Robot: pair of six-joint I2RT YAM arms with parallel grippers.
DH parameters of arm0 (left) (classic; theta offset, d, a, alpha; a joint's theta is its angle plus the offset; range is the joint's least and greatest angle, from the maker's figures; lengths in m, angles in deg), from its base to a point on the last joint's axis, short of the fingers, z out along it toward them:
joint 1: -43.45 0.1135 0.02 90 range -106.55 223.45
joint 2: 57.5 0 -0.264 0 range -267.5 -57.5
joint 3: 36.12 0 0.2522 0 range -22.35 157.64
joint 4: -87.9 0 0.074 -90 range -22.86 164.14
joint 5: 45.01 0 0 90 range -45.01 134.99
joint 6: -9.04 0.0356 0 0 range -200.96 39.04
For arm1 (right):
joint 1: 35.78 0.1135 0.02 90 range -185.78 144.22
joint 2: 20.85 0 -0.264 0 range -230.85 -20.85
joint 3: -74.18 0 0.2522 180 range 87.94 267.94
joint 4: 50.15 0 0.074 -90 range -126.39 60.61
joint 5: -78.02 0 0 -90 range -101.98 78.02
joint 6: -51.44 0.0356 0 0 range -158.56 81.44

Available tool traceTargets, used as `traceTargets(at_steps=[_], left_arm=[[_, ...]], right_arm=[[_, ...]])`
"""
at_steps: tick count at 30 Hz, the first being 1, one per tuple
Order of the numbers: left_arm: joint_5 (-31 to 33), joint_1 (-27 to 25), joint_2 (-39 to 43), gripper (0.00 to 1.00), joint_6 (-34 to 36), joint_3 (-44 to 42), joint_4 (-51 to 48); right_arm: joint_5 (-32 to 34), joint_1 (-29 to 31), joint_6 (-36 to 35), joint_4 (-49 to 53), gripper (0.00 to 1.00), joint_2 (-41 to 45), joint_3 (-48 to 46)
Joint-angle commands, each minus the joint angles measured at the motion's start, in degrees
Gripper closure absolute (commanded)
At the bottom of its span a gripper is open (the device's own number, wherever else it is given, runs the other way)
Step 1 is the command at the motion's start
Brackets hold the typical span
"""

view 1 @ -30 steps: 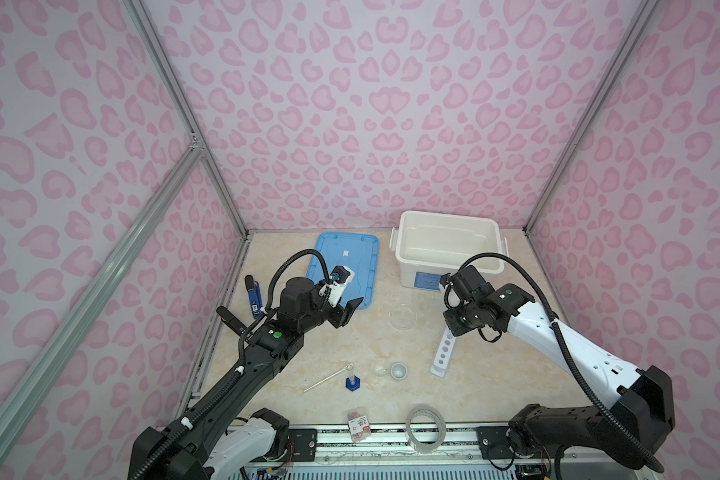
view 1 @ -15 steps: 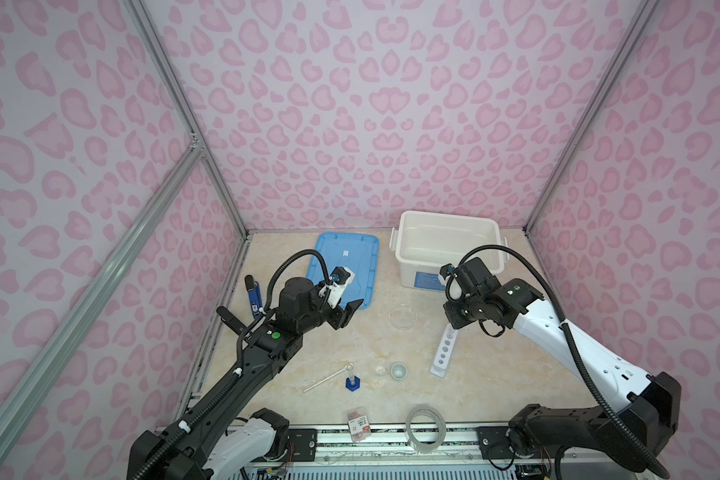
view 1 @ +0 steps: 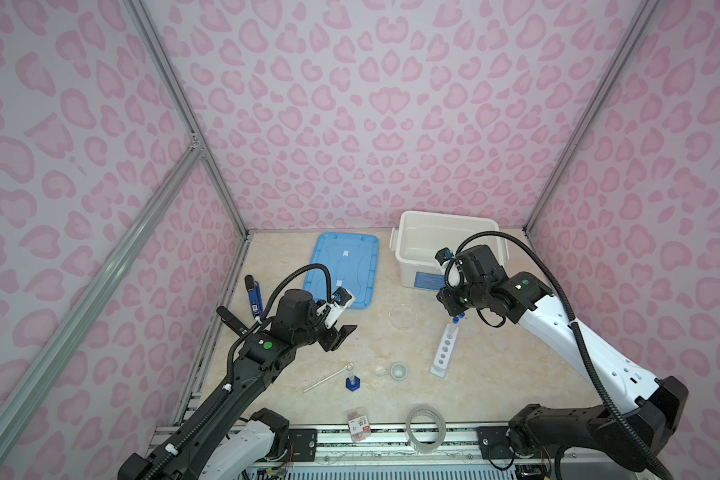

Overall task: Organize the chemistry lab equipment
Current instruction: 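Move left gripper toward the white-capped test tube while right gripper rises away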

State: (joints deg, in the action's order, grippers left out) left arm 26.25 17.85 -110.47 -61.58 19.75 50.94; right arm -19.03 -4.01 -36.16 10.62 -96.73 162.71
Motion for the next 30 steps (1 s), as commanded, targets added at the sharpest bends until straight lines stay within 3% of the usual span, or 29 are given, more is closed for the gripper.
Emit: traceTargets(at_steps=[1, 14, 30], left_arm=[[2.8, 0.0, 0.2, 0.33, 3.3, 2.1, -11.4], [11.9, -0.1, -2.8, 0.34, 10.2, 0.1, -24.6], [16.6, -4.9, -6.1, 0.36, 7.3, -7.7, -22.2]], right_arm=[[-5.3, -0.6, -1.5, -6.1, 0.72, -1.8, -0.3], [-12.9, -4.1, -2.3, -12.3, 0.72, -5.4, -1.5], [-15.4, -5.6, -2.4, -14.4, 0.72, -8.7, -1.0]])
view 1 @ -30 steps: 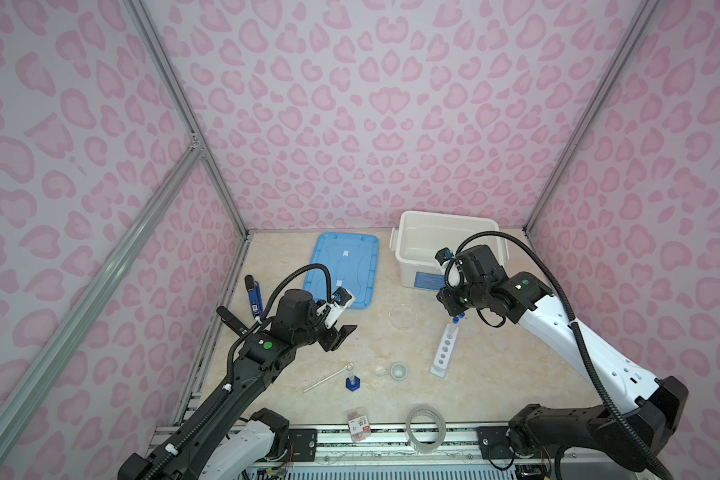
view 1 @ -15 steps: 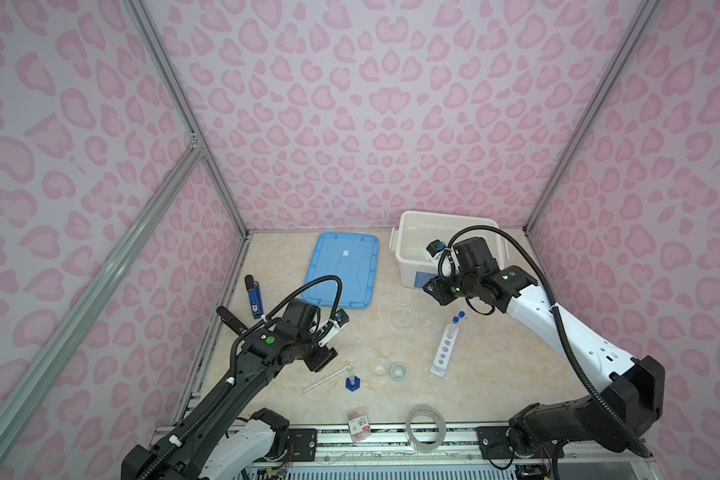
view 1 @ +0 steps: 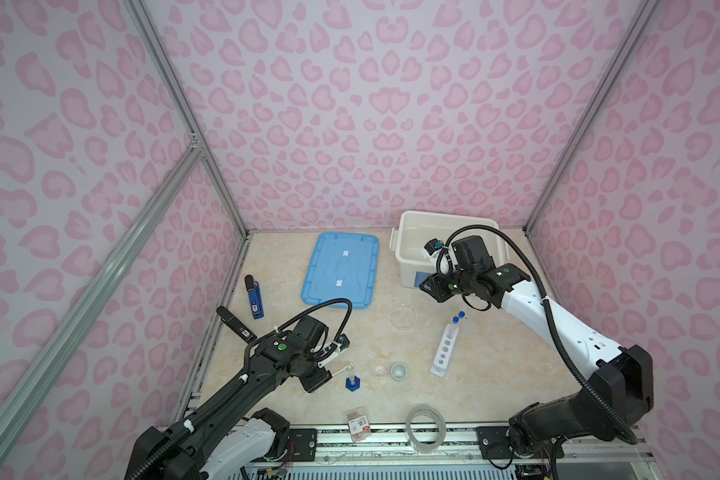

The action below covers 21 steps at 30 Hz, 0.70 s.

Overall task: Organize the chemistry lab equipment
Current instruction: 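Move left gripper toward the white-capped test tube while right gripper rises away, then lower left gripper onto the white-capped test tube and close it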

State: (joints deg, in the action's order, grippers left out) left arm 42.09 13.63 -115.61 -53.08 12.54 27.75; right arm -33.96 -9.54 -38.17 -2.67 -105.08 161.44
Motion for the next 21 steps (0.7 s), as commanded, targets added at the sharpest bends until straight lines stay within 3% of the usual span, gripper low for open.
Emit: traceTargets(at_steps=[1, 16, 21], left_arm=[[1.7, -1.3, -1.7, 0.36, -1.2, -0.7, 1.3], [6.3, -2.7, -7.5, 0.41, -2.9, -0.8, 4.3], [4.7, -2.8, -9.7, 0.44, -4.2, -0.4, 5.1]], right_arm=[[-0.6, -0.2, -0.3, -1.3, 0.72, -0.4, 0.1], [-1.6, -1.9, -0.4, -1.3, 0.73, -0.9, -0.9], [-2.2, -2.7, -0.4, -1.1, 0.73, -1.2, -1.0]])
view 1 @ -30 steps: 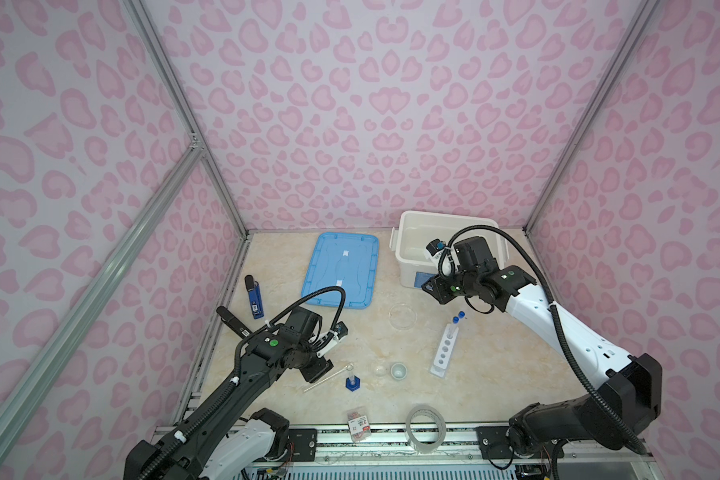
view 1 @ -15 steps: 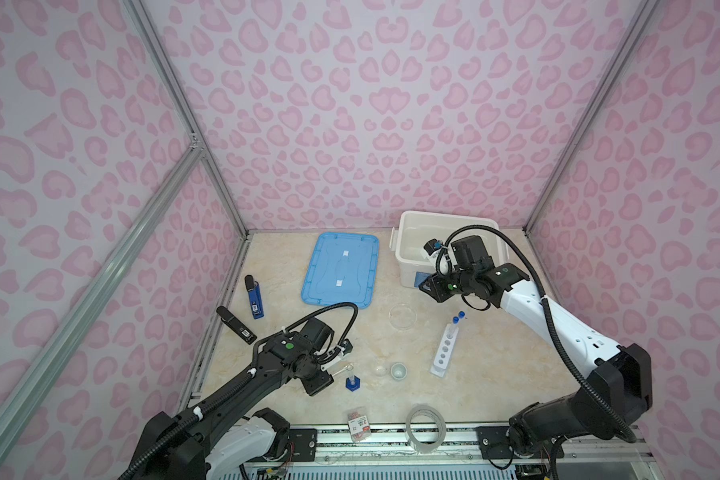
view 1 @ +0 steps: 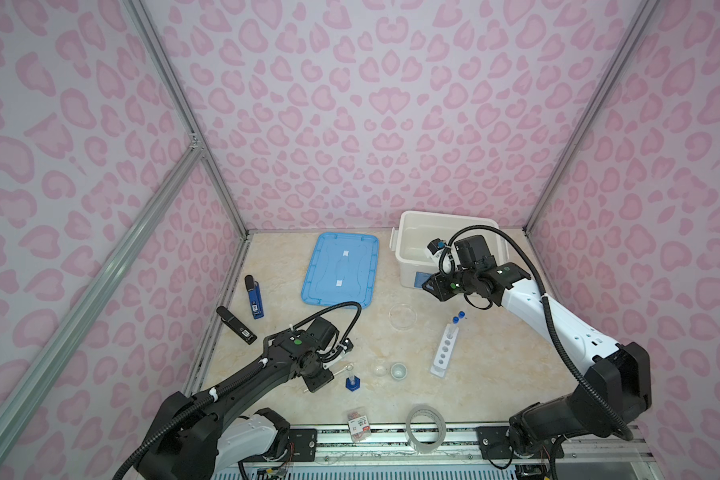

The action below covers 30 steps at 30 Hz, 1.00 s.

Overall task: Organize the chemistry lab equipment
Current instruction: 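Lower left gripper onto the white-capped test tube and close it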

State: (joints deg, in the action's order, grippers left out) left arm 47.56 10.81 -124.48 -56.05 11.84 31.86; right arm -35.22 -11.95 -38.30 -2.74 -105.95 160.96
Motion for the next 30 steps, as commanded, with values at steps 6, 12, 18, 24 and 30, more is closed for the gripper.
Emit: traceTargets(at_steps=[6, 12, 18, 24, 30], left_arm=[[-1.8, -0.4, -3.5, 0.47, -1.6, 1.0, 1.8], [-2.0, -0.6, -5.5, 0.53, -1.2, 1.4, 2.4], [-1.3, -0.6, -6.6, 0.63, -0.7, 1.7, 2.5], [-1.9, -0.6, -8.6, 0.72, -0.7, 2.6, 3.3], [-1.9, -0.6, -10.4, 0.75, -0.6, 3.2, 3.9]], right_arm=[[-2.0, -1.3, -0.6, -1.0, 0.73, -0.9, -0.5], [-2.6, -1.8, -0.7, -1.1, 0.74, -1.5, -0.3], [-2.9, -2.3, -0.7, -1.1, 0.74, -1.6, -0.5], [-2.9, -2.6, -0.6, -1.2, 0.75, -1.7, -0.5], [-2.8, -2.8, -0.4, -1.3, 0.75, -1.2, -1.0]])
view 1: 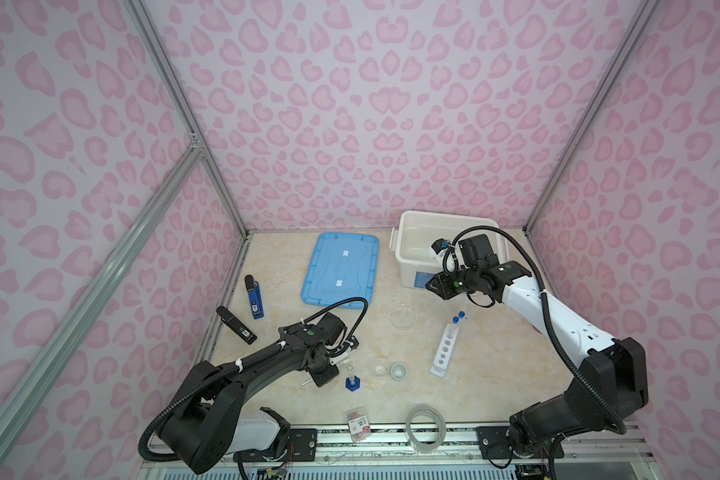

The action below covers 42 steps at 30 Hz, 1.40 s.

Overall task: Organize the chemistry lab equipment
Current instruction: 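Lower left gripper onto the white-capped test tube and close it, then lift the white-capped test tube with left gripper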

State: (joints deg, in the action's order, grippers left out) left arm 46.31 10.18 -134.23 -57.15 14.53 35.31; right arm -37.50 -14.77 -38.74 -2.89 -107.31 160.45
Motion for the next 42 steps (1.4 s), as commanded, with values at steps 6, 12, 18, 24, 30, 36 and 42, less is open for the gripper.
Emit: traceTargets(at_steps=[6, 12, 18, 24, 30, 36, 42], left_arm=[[-1.4, 0.1, -2.4, 0.78, 0.0, 1.1, 1.5], [-4.5, 1.1, -2.6, 0.83, -2.1, 1.9, 5.0], [-5.1, 1.5, -4.5, 0.8, -2.3, 2.5, 6.7], [-4.5, 2.0, -5.1, 0.66, -2.7, 3.5, 6.6], [-3.7, 2.0, -2.4, 0.65, -2.3, 1.8, 5.6], [-1.8, 1.9, -0.4, 0.66, -2.6, 0.3, 5.6], [-0.1, 1.8, -2.2, 0.66, -2.0, 0.2, 5.4]], right_arm=[[-0.4, -0.2, 0.1, -1.4, 0.75, 0.2, -0.7], [-0.1, -0.3, 0.1, -1.3, 0.75, 0.2, -0.9], [-0.1, -0.3, 0.2, -1.3, 0.75, 0.3, -0.9], [-0.2, -0.3, 0.3, -1.2, 0.76, 0.1, -0.7], [-0.5, -0.3, 0.5, -1.5, 0.76, -0.2, -0.8], [-0.7, -0.3, 0.7, -1.6, 0.76, -0.1, -0.7], [-0.8, -0.3, 0.7, -1.8, 0.76, -0.4, -0.5]])
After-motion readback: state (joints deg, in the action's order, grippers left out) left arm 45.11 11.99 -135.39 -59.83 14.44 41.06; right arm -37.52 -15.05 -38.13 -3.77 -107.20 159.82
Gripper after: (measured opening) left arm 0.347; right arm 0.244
